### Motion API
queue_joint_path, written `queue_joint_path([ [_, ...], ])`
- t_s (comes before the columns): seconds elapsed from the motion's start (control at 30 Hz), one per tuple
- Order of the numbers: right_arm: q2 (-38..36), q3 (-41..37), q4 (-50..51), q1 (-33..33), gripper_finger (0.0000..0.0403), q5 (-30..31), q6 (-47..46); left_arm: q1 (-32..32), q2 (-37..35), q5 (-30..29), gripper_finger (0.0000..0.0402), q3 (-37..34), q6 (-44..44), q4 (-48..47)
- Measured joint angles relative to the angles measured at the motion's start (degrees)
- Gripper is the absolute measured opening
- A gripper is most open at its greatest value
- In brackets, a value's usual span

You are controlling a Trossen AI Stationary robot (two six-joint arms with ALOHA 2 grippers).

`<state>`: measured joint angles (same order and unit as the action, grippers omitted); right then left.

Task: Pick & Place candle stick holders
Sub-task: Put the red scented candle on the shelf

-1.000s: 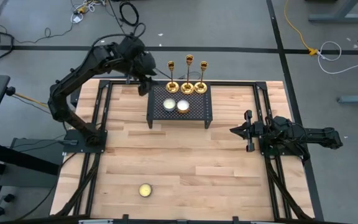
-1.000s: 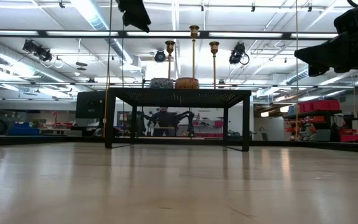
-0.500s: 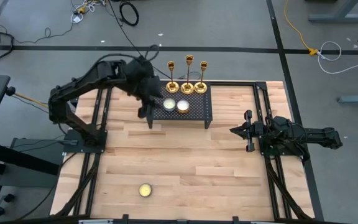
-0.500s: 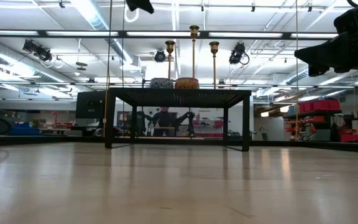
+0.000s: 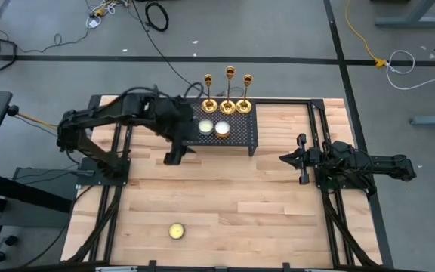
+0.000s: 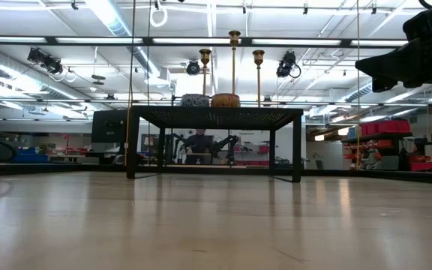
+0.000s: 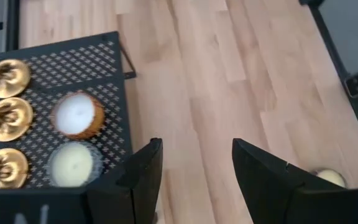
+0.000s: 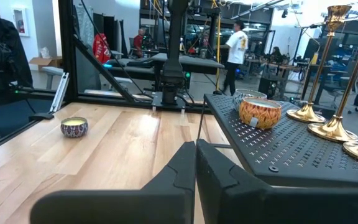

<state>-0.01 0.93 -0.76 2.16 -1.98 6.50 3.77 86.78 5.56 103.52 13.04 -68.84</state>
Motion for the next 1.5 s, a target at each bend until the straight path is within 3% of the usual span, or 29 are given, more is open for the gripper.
queue_joint_path([
  [0.57,0.0,0.0,0.0,0.0,0.0013,0.0,0.0,-7.6,-14.3,0.0,0.0197,-24.1,-1.8,14.4],
  [1.23,0.0,0.0,0.0,0.0,0.0013,0.0,0.0,-11.1,-23.0,-0.4,0.0197,-40.9,-5.0,28.8],
  [1.5,0.0,0.0,0.0,0.0,0.0013,0.0,0.0,-11.4,-23.9,-0.4,0.0197,-44.0,-5.6,29.4],
])
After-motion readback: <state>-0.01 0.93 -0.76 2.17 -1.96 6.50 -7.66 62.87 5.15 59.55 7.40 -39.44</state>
